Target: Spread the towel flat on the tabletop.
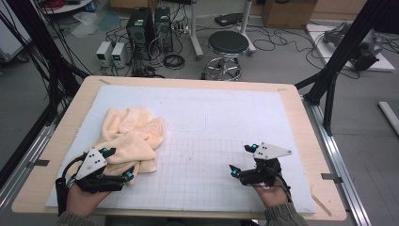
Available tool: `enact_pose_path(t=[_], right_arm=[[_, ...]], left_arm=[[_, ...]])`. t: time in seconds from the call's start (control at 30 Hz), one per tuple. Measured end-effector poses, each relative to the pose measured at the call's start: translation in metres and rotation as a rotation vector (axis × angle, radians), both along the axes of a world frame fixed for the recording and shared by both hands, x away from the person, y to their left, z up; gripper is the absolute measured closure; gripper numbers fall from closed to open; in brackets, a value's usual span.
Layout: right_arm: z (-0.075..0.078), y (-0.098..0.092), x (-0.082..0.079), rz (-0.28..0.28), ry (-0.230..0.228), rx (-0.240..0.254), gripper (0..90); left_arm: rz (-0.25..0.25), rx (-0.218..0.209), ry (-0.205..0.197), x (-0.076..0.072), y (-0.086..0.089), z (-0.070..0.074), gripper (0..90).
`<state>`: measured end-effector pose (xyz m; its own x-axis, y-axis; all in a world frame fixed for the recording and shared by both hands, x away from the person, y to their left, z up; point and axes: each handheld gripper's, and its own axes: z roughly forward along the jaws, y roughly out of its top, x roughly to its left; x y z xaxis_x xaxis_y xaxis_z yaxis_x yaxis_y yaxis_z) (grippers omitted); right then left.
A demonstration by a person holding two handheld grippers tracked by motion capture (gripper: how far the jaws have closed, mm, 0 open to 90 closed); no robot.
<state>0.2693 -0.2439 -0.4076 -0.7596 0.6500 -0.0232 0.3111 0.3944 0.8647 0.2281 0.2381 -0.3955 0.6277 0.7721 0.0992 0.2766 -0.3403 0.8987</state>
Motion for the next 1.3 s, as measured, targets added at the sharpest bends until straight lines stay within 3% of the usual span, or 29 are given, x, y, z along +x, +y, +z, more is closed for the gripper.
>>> enact_pose_path(t=[0.67,1.03,1.3], right_arm=[[-0.002,-0.002,0.002,0.001,-0.001,-0.005,10.8],[-0.002,-0.001,0.004,-0.011,-0.007,-0.002,10.8],[0.009,0.009,0.007,0.015,-0.008,0.014,10.8]], left_arm=[[-0.019,-0.007,0.019,0.001,-0.001,-0.001,12.7],[-0.004,-0.016,0.012,-0.001,0.0,0.0,12.7],[0.011,-0.023,0.008,-0.003,0.003,0.002,12.7]])
